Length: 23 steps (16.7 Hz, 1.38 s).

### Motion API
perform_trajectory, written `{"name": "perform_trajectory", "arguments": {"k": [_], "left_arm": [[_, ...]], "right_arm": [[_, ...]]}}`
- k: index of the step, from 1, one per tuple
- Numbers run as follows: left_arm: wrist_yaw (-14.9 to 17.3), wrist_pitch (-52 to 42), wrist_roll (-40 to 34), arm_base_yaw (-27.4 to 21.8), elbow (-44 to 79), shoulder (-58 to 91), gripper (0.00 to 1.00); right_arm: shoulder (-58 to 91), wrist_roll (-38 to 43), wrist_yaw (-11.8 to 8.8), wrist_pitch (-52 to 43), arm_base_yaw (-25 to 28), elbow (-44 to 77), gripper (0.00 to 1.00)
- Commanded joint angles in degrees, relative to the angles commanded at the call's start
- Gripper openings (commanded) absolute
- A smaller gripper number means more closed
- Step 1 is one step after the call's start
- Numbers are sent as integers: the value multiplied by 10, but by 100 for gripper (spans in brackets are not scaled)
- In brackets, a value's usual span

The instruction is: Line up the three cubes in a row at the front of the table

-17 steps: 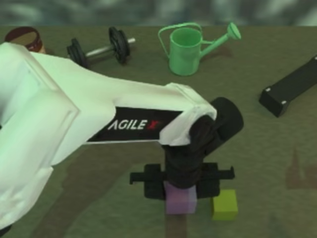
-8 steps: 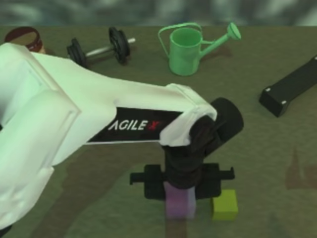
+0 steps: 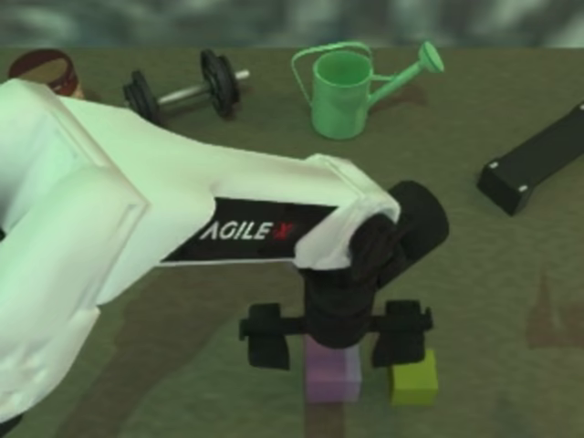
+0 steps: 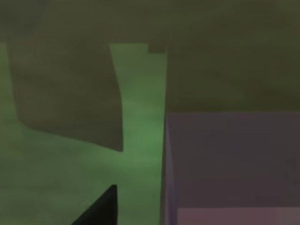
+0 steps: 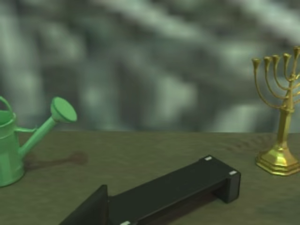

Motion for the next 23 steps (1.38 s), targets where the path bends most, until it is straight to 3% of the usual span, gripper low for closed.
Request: {"name": "perform_trajectory", "arguments": {"k": [5, 13, 18, 23], "left_arm": [[0, -2, 0, 1, 2, -1, 100], [0, -135, -3, 9, 80, -53, 100], [0, -138, -2, 8, 83, -54, 100], [0, -143, 89, 69, 97, -43, 100]], "right_arm": [[0, 0, 0, 0, 0, 0, 100], [0, 0, 0, 0, 0, 0, 100], [0, 0, 0, 0, 0, 0, 100], [0, 0, 0, 0, 0, 0, 100]]}}
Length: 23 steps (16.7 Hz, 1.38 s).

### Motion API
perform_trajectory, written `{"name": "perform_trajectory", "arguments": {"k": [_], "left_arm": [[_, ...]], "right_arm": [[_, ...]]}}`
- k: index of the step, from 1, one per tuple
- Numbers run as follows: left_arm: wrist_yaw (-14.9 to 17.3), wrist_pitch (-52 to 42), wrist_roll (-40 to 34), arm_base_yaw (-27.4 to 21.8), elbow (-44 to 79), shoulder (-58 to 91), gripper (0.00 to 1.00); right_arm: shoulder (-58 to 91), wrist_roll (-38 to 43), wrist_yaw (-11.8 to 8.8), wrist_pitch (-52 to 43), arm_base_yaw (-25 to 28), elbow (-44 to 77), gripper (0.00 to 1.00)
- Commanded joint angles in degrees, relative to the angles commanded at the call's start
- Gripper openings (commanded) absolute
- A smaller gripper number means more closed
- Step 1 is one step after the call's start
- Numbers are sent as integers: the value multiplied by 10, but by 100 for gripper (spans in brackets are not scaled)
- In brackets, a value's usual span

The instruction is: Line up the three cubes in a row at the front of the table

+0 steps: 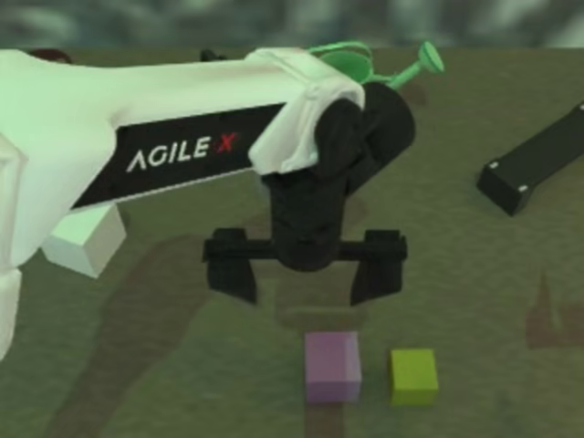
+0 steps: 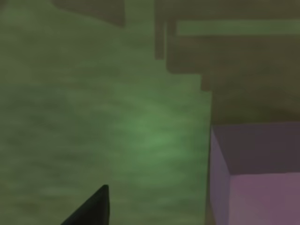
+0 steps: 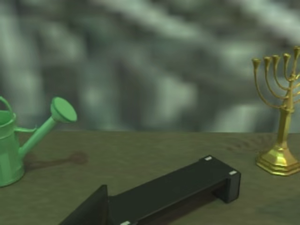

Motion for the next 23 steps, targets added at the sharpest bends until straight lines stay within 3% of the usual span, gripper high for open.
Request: {"name": "perform_trajectory", "arguments": {"k": [13, 17, 23], "left_arm": [[7, -17, 565, 369, 32, 28, 100], [8, -13, 624, 419, 35, 23, 100], [8, -4, 624, 418, 29, 27, 100]], "right_arm": [[0, 0, 0, 0, 0, 0, 100], [0, 0, 0, 0, 0, 0, 100], [0, 0, 0, 0, 0, 0, 100]]}}
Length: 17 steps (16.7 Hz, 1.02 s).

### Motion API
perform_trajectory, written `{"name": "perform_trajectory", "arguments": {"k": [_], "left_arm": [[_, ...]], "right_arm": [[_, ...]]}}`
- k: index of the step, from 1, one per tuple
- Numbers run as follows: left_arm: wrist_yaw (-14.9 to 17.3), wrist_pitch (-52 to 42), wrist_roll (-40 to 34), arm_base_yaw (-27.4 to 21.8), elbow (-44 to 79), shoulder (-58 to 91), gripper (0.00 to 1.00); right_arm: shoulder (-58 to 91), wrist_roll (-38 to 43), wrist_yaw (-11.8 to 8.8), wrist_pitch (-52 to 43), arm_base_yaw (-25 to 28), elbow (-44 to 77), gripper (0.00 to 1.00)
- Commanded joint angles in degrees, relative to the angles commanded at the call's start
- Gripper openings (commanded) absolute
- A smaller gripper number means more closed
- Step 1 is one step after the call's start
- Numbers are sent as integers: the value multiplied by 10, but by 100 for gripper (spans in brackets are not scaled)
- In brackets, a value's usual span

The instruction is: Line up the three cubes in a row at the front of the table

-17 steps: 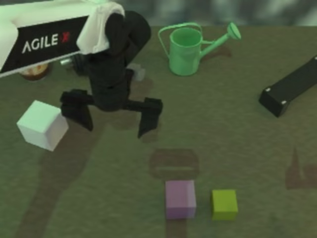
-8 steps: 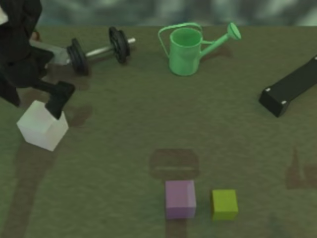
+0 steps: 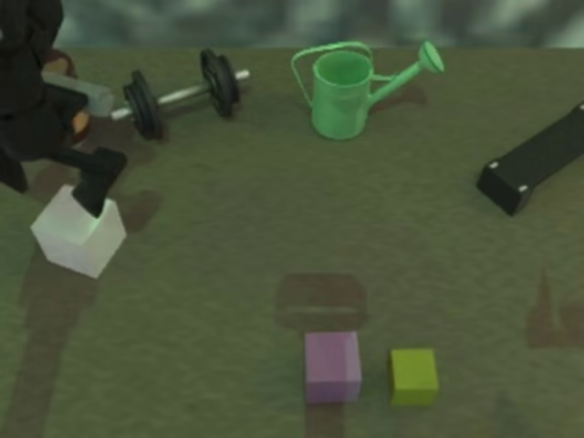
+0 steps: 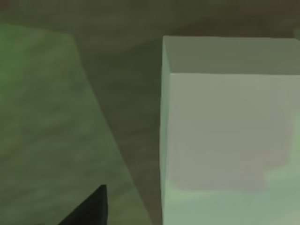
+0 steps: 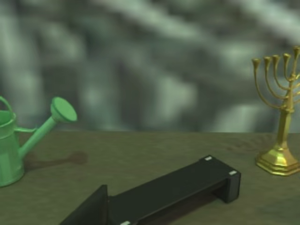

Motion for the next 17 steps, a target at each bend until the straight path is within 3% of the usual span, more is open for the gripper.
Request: {"name": "perform_trajectory", "arguments": {"k": [9, 14, 17], "left_arm": [[1, 157, 3, 2, -91, 65, 100], [1, 165, 3, 3, -95, 68, 100], [1, 165, 3, 3, -95, 68, 77]], "right_arm": [[0, 0, 0, 0, 0, 0, 100], [0, 0, 0, 0, 0, 0, 100], [0, 0, 0, 0, 0, 0, 100]]}}
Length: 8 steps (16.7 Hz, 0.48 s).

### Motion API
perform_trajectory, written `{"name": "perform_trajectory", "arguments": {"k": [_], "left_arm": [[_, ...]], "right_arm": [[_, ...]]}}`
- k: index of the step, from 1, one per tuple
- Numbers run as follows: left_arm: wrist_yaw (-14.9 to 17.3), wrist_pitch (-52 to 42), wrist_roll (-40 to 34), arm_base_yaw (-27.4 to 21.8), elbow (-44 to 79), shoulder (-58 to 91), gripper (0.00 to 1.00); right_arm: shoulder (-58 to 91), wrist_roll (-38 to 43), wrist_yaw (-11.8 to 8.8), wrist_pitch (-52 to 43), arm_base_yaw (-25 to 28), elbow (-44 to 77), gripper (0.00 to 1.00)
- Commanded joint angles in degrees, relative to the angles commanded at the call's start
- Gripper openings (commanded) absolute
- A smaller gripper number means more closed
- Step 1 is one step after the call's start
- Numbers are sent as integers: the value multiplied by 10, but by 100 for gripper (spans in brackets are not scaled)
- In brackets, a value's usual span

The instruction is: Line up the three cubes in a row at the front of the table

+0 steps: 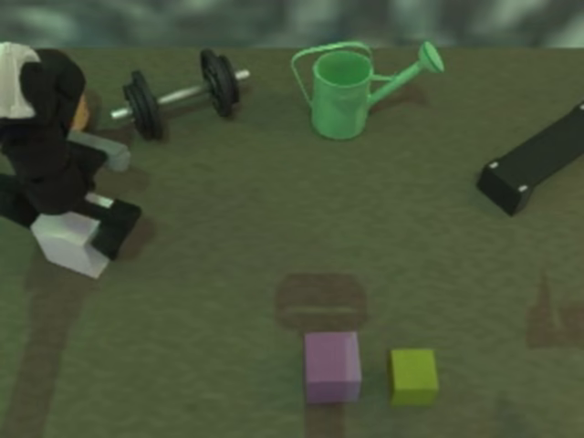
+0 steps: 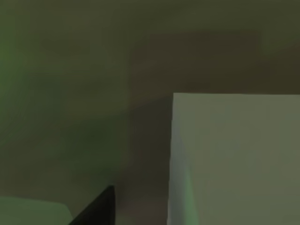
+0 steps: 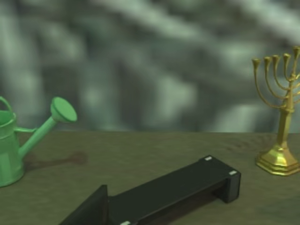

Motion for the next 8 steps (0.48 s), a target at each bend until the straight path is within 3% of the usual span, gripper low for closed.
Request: {"name": "perform_trajectory", "arguments": {"k": [8], "left_arm": [[0, 0, 0, 0, 0, 0, 17]], "right_arm": [[0, 0, 0, 0, 0, 0, 100]]}}
